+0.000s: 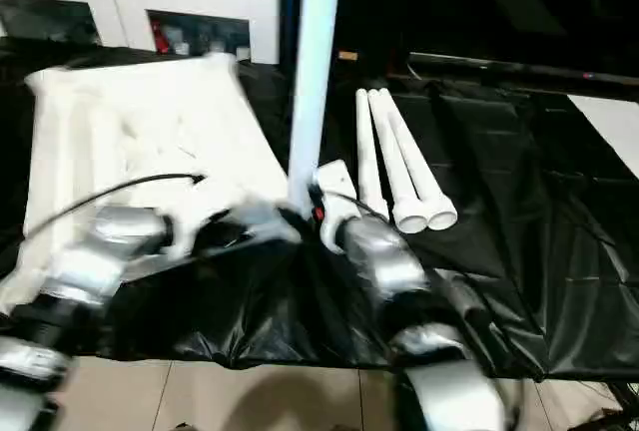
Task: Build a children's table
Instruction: Rotate leg to tighten
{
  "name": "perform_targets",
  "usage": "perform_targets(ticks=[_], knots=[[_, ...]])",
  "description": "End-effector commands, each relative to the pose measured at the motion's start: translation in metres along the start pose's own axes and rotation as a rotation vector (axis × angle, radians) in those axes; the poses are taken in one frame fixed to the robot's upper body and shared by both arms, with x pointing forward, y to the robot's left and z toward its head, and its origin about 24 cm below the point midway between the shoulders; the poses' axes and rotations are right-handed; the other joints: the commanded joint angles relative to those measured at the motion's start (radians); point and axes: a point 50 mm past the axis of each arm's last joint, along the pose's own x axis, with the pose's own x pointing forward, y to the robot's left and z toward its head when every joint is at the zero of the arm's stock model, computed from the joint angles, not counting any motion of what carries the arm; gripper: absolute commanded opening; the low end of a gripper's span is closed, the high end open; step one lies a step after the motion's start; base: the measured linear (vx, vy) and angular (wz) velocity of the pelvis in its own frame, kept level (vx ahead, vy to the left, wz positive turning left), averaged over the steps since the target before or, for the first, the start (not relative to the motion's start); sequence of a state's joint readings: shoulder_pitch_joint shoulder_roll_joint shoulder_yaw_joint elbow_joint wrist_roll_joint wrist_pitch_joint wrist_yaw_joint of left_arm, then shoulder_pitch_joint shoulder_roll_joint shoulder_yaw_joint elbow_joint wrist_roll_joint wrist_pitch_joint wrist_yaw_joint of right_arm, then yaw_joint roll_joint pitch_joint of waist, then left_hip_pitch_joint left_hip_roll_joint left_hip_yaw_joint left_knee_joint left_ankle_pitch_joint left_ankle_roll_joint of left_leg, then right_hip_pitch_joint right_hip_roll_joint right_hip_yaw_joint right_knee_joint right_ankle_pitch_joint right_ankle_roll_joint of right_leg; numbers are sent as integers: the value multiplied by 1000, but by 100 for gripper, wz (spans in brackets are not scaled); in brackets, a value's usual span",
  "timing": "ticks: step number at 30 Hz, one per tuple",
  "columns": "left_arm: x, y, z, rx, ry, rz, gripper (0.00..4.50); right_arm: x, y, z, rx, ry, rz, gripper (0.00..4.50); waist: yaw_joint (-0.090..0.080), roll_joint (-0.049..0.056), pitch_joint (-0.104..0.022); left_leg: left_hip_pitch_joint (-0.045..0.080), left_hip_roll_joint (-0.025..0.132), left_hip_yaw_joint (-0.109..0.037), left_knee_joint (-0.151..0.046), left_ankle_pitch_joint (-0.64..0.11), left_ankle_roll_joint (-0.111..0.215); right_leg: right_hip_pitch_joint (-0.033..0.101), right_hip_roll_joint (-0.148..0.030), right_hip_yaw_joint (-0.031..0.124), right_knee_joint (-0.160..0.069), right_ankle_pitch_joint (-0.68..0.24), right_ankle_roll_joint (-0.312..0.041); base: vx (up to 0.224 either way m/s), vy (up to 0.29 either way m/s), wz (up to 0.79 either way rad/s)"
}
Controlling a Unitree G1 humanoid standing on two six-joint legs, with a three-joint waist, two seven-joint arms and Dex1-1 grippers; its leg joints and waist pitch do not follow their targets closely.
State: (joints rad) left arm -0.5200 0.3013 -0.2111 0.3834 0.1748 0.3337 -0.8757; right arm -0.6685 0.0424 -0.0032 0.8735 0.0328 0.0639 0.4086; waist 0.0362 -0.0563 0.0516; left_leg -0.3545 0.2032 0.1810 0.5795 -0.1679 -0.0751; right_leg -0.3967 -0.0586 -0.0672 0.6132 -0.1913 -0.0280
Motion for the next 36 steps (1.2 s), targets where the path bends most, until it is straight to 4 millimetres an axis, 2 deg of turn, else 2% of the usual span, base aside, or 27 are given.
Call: perform_targets(ticks=[1,4,6,11,13,14,17,18,23,26,27,36], knots=[[18,-19,27,46,-86,-38,0,15,48,-4,4,22,172,325,3,10,-59,8,32,-15,-70,-274,-12,34,-83,55,-86,-313,-147,0,0,0],[17,-20,26,65,-85,-60,0,15,47,-1,7,6,190,345,4,12,-62,3,30,-9,-67,-213,11,39,-79,56,-75,-187,-177,0,0,0],[15,-19,24,75,-81,-68,0,14,45,0,-8,1,198,381,4,12,-62,2,30,-9,-67,-200,15,42,-79,55,-73,-170,-182,0,0,0],[-1,-13,13,115,-76,-155,0,1,34,2,-101,-14,366,381,1,14,-62,-2,32,-10,-67,-212,26,47,-79,54,-71,-165,-192,0,0,0],[-9,-12,7,123,-67,-211,0,-9,29,1,-145,-2,477,381,2,17,-61,3,33,-10,-67,-214,29,45,-78,54,-72,-157,-198,0,0,0],[-12,-12,6,137,-74,-239,0,-13,27,1,-155,4,516,381,3,14,-60,1,33,-10,-67,-220,35,47,-79,55,-73,-167,-198,0,0,0],[-17,-8,2,147,-61,-275,0,-21,23,0,-182,29,614,381,2,15,-58,3,34,-10,-68,-226,31,44,-79,54,-74,-180,-207,0,0,0],[-19,-7,1,154,-57,-282,0,-24,22,0,-189,39,641,381,7,17,-59,7,34,-9,-66,-235,33,43,-79,54,-76,-191,-206,0,0,0],[-28,-2,-5,173,-35,-360,0,-37,17,-2,-255,101,797,381,25,13,-57,8,38,-7,-68,-232,29,42,-78,53,-73,-205,-199,0,0,0],[-30,-1,-8,188,-17,-389,0,-39,17,-4,-270,135,849,356,31,13,-57,8,38,-7,-69,-235,21,41,-80,53,-74,-219,-196,0,0,0],[-32,1,-10,193,-10,-399,0,-40,18,-4,-277,152,872,348,31,8,-57,9,38,-7,-69,-237,19,41,-81,53,-75,-233,-194,0,0,0],[-33,3,-12,171,-10,-392,0,-39,21,-6,-247,152,870,281,35,8,-58,9,38,-7,-69,-223,13,41,-81,53,-73,-238,-189,0,0,0]])
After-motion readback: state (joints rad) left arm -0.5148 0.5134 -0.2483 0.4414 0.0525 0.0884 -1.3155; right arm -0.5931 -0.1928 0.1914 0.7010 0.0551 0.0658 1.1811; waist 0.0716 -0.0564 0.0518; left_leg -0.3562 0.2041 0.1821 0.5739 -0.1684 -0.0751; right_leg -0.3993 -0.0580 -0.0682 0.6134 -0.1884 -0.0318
